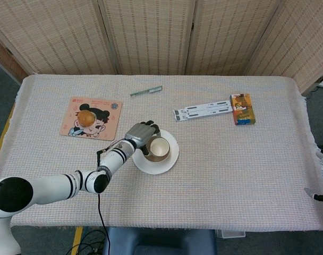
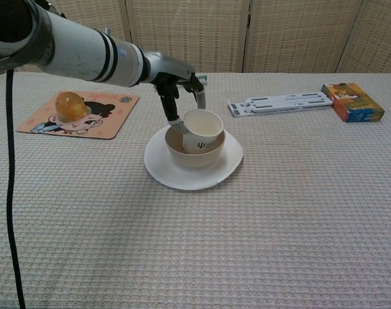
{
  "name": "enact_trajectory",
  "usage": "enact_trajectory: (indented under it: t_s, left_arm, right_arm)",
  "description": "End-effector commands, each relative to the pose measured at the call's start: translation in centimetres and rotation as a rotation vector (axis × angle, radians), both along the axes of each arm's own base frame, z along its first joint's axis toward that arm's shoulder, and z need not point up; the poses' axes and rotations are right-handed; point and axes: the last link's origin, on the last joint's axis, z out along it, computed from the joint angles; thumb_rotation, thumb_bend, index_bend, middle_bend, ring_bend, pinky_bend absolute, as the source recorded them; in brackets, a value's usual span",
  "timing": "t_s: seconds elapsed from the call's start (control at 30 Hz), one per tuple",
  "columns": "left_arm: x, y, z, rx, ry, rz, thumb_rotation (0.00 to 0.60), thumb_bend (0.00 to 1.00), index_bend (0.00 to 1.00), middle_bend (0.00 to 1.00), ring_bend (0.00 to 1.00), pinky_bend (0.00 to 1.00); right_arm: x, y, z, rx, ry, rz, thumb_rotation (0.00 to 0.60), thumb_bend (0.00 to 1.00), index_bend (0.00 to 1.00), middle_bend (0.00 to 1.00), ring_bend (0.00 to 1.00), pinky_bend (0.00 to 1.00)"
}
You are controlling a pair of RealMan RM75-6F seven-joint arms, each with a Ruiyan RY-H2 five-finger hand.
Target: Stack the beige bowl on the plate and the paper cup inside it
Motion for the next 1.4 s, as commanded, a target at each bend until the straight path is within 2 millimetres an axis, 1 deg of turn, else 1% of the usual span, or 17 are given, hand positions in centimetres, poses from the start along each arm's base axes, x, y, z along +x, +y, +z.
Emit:
enact_trajectory:
  t_s: [0.03,0.37,0.63,0.73,0.83,0.93,1.07,1.13,1.23,1.27,1.4]
  left_arm:
    - [0.1,-0.2,0.4,0.008,-0.002,0.000,0.600,0.25,0.32,0.19,0.00,0.16]
    - [0.4,-0.8,1.2,0.032,-0.005,0.000,0.600,0.25,0.32,0.19,0.00,0.16]
    - [0.7,-1.3,2.7,0.066,-0.011,-0.002,0.600,0.25,0.32,0.19,0.00,0.16]
    - [1.0,-1.8,3.7,0.086,-0.016,-0.009,0.600,0.25,0.32,0.19,0.00,0.16]
    - [1.0,-2.7,5.3,0.118,-0.018,-0.020,0.600,0.25,0.31,0.19,0.00,0.16]
    - [0.5,-4.0,7.4,0.163,-0.005,-0.037,0.600,0.25,0.29,0.19,0.00,0.16]
    - [-1.3,-6.5,10.3,0.226,0.001,-0.044,0.600,0.25,0.23,0.19,0.00,0.16]
    - [-2.7,-8.1,11.8,0.263,0.006,-0.048,0.600,0.25,0.19,0.17,0.00,0.16]
    - [-5.0,-10.5,13.7,0.324,-0.012,-0.053,0.600,0.25,0.15,0.16,0.00,0.16]
    - [-6.1,-11.5,14.4,0.351,-0.020,-0.056,0.600,0.25,0.15,0.16,0.00,0.16]
    - [-9.9,-14.9,16.1,0.440,-0.045,-0.077,0.600,0.25,0.14,0.16,0.00,0.16]
  right_arm:
    - [0.1,0.1,0.0,-0.001,0.001,0.003,0.600,0.23,0.00,0.00,0.00,0.00]
    - [0.4,0.4,0.1,-0.009,0.001,0.017,0.600,0.23,0.00,0.00,0.00,0.00]
    - [0.4,0.4,0.0,-0.005,0.001,0.022,0.600,0.23,0.00,0.00,0.00,0.00]
    - [0.5,0.4,0.1,-0.008,0.003,0.026,0.600,0.23,0.00,0.00,0.00,0.00]
    - [0.5,0.5,0.1,-0.015,0.005,0.027,0.600,0.23,0.00,0.00,0.00,0.00]
    - [0.6,0.6,0.0,-0.016,0.010,0.031,0.600,0.23,0.00,0.00,0.00,0.00]
    - [0.9,0.6,-0.3,-0.007,0.024,0.040,0.600,0.23,0.00,0.00,0.00,0.00]
    - [1.1,0.6,-0.6,-0.001,0.034,0.044,0.600,0.23,0.00,0.00,0.00,0.00]
    - [1.4,0.6,-1.0,0.003,0.055,0.049,0.600,0.23,0.00,0.00,0.00,0.00]
    - [1.6,0.7,-1.2,0.002,0.065,0.050,0.600,0.23,0.00,0.00,0.00,0.00]
    - [2.2,0.9,-1.7,-0.003,0.107,0.060,0.600,0.23,0.00,0.00,0.00,0.00]
